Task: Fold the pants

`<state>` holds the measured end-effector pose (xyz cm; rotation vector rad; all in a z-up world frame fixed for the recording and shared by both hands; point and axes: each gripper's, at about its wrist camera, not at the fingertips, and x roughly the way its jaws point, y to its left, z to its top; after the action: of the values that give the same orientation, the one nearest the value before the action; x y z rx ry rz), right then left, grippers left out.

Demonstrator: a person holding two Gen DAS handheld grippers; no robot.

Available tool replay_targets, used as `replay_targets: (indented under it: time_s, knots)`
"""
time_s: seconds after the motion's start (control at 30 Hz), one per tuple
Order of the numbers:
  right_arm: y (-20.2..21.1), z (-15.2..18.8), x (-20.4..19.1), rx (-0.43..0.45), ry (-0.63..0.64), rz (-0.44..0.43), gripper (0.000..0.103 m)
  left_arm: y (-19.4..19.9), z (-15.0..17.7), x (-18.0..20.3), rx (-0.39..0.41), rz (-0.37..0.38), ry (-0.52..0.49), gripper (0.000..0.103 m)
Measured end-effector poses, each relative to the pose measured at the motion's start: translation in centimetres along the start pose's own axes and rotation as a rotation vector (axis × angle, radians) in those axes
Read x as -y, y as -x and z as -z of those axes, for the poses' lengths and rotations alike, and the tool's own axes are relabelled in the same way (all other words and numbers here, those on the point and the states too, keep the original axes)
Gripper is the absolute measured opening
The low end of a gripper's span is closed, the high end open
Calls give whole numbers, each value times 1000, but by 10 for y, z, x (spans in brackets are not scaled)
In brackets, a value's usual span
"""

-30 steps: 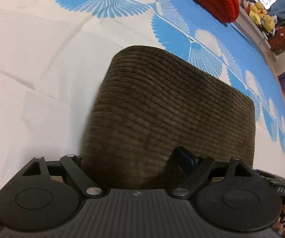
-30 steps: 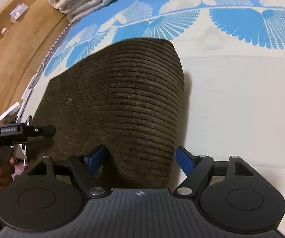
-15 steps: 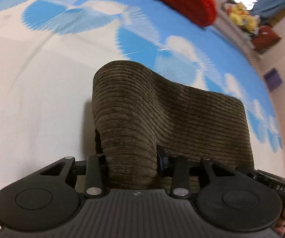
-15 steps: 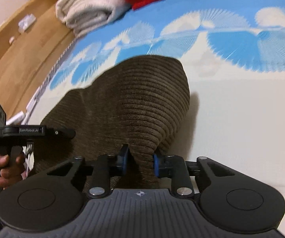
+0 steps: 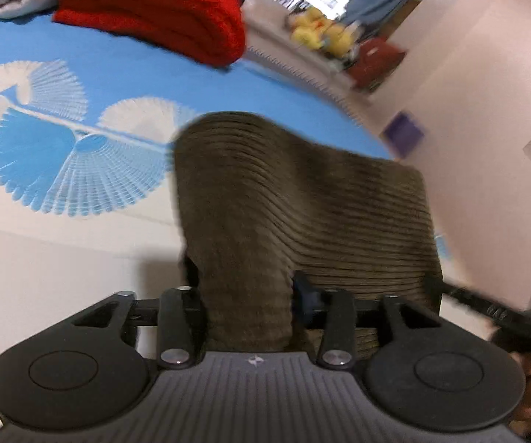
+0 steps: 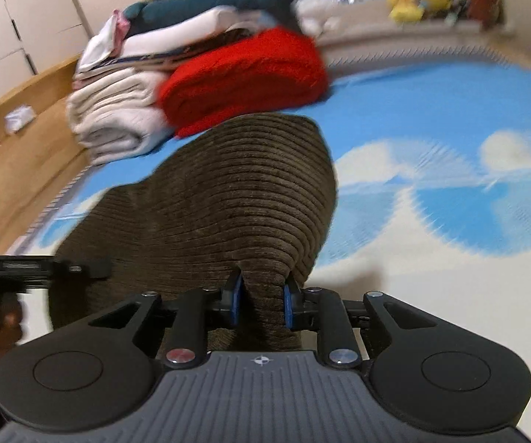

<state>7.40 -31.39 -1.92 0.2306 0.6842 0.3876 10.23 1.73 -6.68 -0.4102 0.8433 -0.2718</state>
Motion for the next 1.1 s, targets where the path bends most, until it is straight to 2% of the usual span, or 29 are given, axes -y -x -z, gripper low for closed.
replay_targets:
  time_s: [0.03,0.07,0.1,0.13,0.2,0.3,0.37,0.4,0.43,0.47,0.5,0.57,0.63,0.7,0.77,0.8,0.87,0.93,1.0,1.1]
  knots:
    - [-3,1,4,18,16,110,29,-3,3,2,7,-117,-23,62]
    - [-5,2,7,26,34,220,31,-4,4,3,24,-244,-35,62]
    - [-7,3,11,21,36,272,32,-1,5,1,40,-288,-24,61]
    - [-6,5,14,13,26,259,32,4,5,-3,57,-265,4,60]
    - [-4,7,11,-1,35,165,31,14,6,-3,80,-182,18,55]
    - [-3,18,-3,-51,157,50,31,15,13,15,31,-58,-102,49]
    - [-18,20,-15,-130,197,14,31,5,23,28,-47,8,-193,35]
    - [-23,24,-15,-180,213,4,31,0,30,32,-90,21,-227,33]
    - [-33,32,-16,-260,239,8,30,-9,38,37,-146,2,-266,26]
    - [-42,40,-18,-337,267,30,30,-23,44,36,-204,-49,-304,16]
    - [-48,47,-19,-379,300,48,30,-34,50,38,-246,-98,-335,10]
    - [-51,47,-19,-385,315,34,30,-37,48,36,-251,-107,-309,10]
    - [-53,38,-14,-375,253,22,31,-28,40,29,-205,-64,-201,10]
    - [-44,35,-1,-314,187,-7,31,-21,27,20,-133,-57,-127,20]
    - [-46,25,7,-235,106,8,31,-19,14,11,-74,-64,-66,40]
    - [-48,20,12,-193,58,14,33,-20,9,8,-59,-61,-33,45]
    - [-53,11,22,-125,-34,30,42,-30,-3,-1,-35,-55,32,68]
    - [-62,6,27,-96,-67,64,48,-40,-12,-8,-14,-77,83,75]
    - [-75,0,27,-76,-87,84,52,-46,-18,-15,2,-98,135,75]
    - [-90,-5,22,-70,-98,87,54,-58,-24,-26,-4,-73,212,75]
